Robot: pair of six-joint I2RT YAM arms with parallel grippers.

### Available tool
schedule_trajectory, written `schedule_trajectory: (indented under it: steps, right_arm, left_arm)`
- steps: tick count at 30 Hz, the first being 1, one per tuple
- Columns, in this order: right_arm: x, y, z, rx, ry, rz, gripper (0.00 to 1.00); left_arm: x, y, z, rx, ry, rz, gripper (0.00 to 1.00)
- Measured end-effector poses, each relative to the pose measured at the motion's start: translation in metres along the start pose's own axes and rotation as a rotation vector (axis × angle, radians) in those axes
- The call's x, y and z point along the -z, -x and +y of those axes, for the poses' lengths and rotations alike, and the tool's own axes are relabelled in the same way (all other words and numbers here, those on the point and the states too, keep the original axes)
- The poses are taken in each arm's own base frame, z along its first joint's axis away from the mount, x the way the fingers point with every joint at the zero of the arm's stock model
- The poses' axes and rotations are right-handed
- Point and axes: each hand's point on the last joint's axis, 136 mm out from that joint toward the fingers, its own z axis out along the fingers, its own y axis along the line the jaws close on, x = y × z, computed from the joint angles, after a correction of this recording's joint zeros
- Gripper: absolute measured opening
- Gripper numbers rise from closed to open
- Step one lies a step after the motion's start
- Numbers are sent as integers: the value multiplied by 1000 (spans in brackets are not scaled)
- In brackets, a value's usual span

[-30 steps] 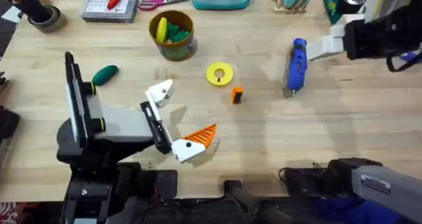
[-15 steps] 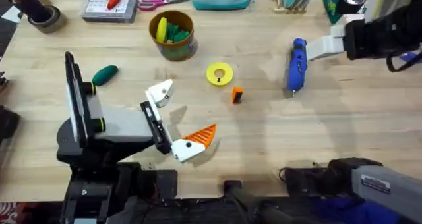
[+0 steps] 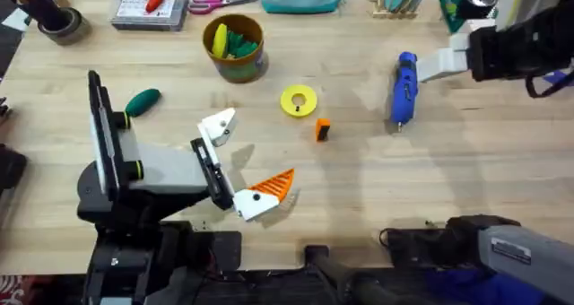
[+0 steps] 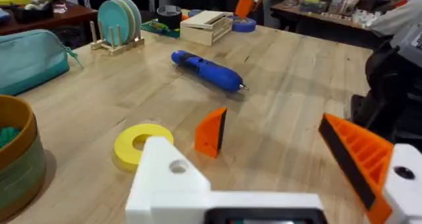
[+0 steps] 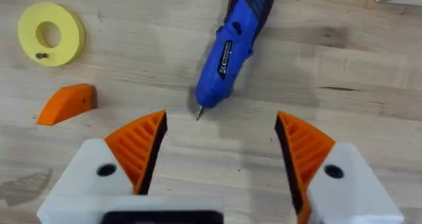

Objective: Pick up the gripper from the table and insert it into the empty holder that is missing its gripper. Then pick up a screw, insert it into the mounting hole, and use the screwdriver to tighten it. Finally, clean up the table by picking up the vegetable and placing it into the bucket.

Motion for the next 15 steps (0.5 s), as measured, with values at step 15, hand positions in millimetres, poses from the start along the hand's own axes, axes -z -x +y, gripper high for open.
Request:
schedule_trajectory:
  steps: [15]
  right_arm:
    - [20,-3,58,-33,72,56,997]
  left_arm:
    - [0,0,0,0,0,0,985]
